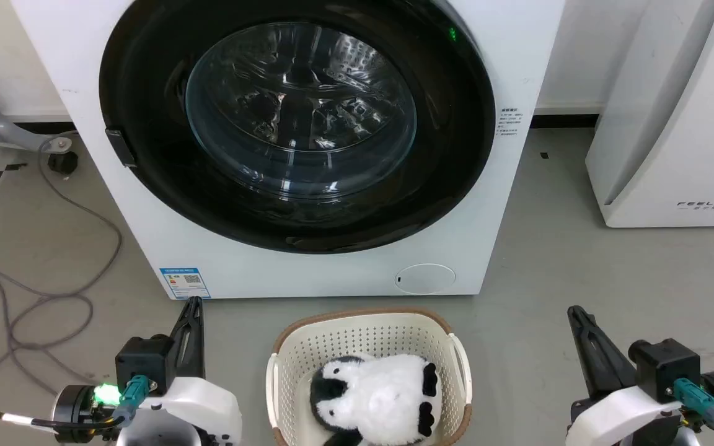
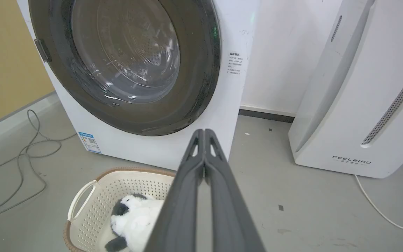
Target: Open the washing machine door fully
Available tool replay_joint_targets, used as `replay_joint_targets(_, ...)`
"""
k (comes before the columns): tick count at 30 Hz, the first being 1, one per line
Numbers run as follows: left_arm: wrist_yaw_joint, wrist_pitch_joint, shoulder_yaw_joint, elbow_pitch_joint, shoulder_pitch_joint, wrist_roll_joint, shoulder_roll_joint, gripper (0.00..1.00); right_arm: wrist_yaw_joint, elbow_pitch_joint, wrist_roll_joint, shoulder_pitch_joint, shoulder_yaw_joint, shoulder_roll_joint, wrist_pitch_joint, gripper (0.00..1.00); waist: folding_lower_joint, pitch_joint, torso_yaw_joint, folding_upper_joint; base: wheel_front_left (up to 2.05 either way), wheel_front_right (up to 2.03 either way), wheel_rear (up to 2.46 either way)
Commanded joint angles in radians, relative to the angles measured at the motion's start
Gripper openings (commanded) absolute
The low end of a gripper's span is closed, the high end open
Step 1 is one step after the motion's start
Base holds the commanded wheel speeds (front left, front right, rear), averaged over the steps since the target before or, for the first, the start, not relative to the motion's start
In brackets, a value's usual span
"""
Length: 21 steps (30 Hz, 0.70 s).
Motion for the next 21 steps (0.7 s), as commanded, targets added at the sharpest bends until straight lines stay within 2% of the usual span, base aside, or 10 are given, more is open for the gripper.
replay_joint_targets(1, -0.004, 0.000, 0.000, -0.005, 0.015, 0.003, 0.000, 0.00, 0.001, 0.002, -0.008, -0.014, 0.000, 0.000, 0.000, 0.00, 0.0001, 0.000, 0.000, 0.0000, 0.00, 0.00, 0.00)
replay_joint_targets(11, -0.004, 0.000, 0.000, -0.005, 0.015, 0.003, 0.000, 0.00, 0.001, 0.002, -0.008, -0.014, 0.000, 0.000, 0.000, 0.00, 0.0001, 0.000, 0.000, 0.0000, 0.00, 0.00, 0.00)
replay_joint_targets(12, 0.000, 0.000, 0.000, 0.000, 0.000, 0.000, 0.000, 1.00, 0.000, 0.000, 0.000, 0.000, 0.000, 0.000, 0.000, 1.00, 0.0001, 0.000, 0.000, 0.0000, 0.00, 0.00, 0.00)
replay_joint_targets(21, 0.009, -0.012, -0.008, 0.005, -0.002, -0.004, 0.000, 1.00, 0.000, -0.007, 0.021, 0.001, -0.007, 0.000, -0.012, 1.00, 0.0001, 0.001, 0.000, 0.0000, 0.00, 0.00, 0.00)
